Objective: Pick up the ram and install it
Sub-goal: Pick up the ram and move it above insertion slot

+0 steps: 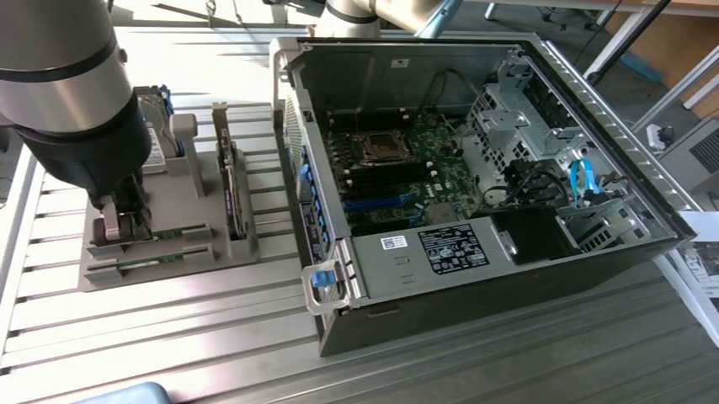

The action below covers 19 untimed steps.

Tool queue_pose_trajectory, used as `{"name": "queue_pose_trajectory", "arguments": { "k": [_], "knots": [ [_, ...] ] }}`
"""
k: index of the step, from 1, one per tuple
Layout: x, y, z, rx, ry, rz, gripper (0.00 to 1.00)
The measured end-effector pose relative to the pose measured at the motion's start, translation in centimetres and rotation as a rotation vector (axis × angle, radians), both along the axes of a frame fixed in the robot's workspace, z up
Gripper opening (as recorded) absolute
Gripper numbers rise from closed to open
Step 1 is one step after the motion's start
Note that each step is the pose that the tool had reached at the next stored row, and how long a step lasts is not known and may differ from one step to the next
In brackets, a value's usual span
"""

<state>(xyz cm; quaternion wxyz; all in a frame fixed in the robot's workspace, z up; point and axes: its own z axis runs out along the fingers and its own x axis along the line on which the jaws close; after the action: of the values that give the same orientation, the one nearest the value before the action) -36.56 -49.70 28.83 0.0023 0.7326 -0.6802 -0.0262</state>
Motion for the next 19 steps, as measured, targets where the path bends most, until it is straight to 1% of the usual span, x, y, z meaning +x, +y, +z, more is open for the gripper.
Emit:
{"name": "queue_pose_trajectory", "arguments": {
  "k": [3, 5, 17, 19],
  "knots": [
    [0.0, 0.0, -0.49, 0.0, 0.0, 0.0, 0.3],
    [0.0, 0.0, -1.04, 0.0, 0.0, 0.0, 0.3],
    [0.0, 0.05, -2.56, 0.0, 0.0, 0.002, 0.3],
    [0.0, 0.05, -2.99, 0.0, 0.0, 0.002, 0.3]
  ]
}}
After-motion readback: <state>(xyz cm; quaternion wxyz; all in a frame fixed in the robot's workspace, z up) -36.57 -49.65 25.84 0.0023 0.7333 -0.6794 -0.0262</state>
